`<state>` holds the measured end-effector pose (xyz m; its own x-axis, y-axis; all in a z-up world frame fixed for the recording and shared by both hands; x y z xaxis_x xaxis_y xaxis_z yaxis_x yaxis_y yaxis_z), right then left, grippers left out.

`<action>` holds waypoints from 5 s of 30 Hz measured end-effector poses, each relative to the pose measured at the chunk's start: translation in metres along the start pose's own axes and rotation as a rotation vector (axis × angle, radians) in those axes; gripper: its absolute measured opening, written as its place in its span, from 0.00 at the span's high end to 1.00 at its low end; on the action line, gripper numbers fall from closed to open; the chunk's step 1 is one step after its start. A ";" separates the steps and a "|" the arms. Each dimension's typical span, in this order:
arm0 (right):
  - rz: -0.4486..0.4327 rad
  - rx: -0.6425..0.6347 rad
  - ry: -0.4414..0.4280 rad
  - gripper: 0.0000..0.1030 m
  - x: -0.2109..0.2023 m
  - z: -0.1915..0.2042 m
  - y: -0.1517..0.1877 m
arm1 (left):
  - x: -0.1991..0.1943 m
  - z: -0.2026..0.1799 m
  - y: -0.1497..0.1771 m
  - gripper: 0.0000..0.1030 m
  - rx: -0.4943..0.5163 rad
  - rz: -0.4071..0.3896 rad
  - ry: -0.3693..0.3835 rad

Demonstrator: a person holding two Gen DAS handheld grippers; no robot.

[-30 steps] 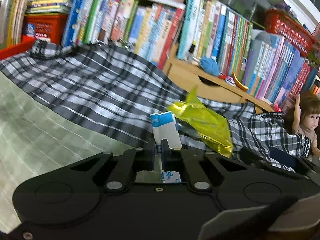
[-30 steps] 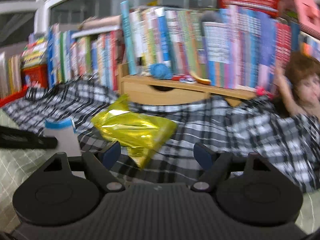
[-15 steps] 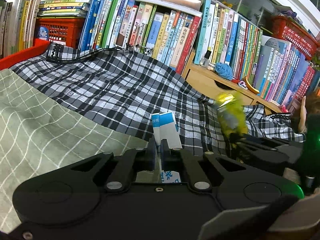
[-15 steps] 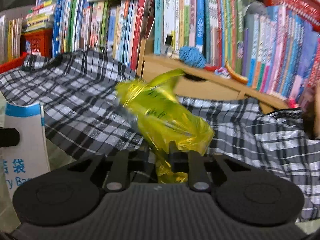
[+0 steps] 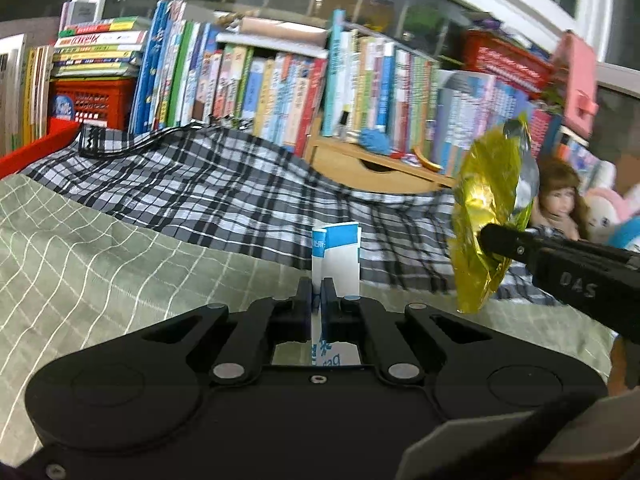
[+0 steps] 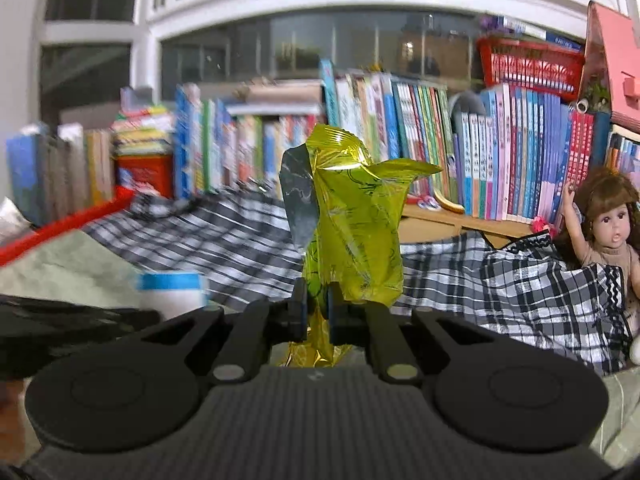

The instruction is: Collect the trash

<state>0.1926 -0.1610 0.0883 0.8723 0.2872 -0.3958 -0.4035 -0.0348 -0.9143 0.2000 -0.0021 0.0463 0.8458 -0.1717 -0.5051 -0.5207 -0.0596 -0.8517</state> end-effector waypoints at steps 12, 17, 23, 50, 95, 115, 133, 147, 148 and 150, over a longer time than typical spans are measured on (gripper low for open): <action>0.016 0.040 -0.113 0.88 -0.118 0.043 0.053 | -0.122 -0.032 0.045 0.96 0.072 -0.001 0.089; 0.045 0.034 -0.152 0.88 -0.156 0.057 0.084 | -0.165 -0.037 0.075 0.96 0.097 0.020 0.119; 0.102 0.047 -0.181 0.88 -0.185 0.068 0.123 | -0.202 -0.036 0.118 0.96 0.103 0.062 0.145; 0.327 0.138 -0.235 0.88 -0.215 0.091 0.237 | -0.224 -0.030 0.255 0.96 0.150 0.274 0.138; 0.755 0.288 -0.098 0.60 -0.107 0.055 0.393 | -0.084 -0.003 0.405 0.91 0.135 0.674 -0.046; 0.700 0.251 -0.037 0.25 -0.113 0.053 0.390 | -0.088 -0.003 0.403 0.41 0.137 0.681 -0.034; 0.696 0.249 -0.012 0.16 -0.113 0.052 0.394 | -0.091 0.000 0.406 0.25 0.132 0.683 -0.050; 0.696 0.252 -0.010 0.14 -0.113 0.051 0.394 | -0.091 0.000 0.407 0.23 0.137 0.682 -0.053; 0.696 0.251 -0.010 0.14 -0.113 0.051 0.394 | -0.091 0.000 0.407 0.23 0.138 0.681 -0.053; 0.695 0.252 -0.009 0.14 -0.113 0.051 0.394 | -0.091 0.001 0.407 0.23 0.137 0.681 -0.051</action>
<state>-0.0794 -0.1586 -0.2230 0.3901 0.2871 -0.8749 -0.9144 0.0090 -0.4048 -0.0892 -0.0102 -0.2541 0.3425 -0.0799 -0.9361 -0.9206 0.1705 -0.3514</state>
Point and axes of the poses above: each gripper's, at about its wrist camera, not at the fingertips, and x roughly the way its jaws point, z to its left, y to its underside, the point moved 7 cm from there along x, roughly the way its jaws point, and after that the axes turned 7 degrees about x, right-handed, at the moved point
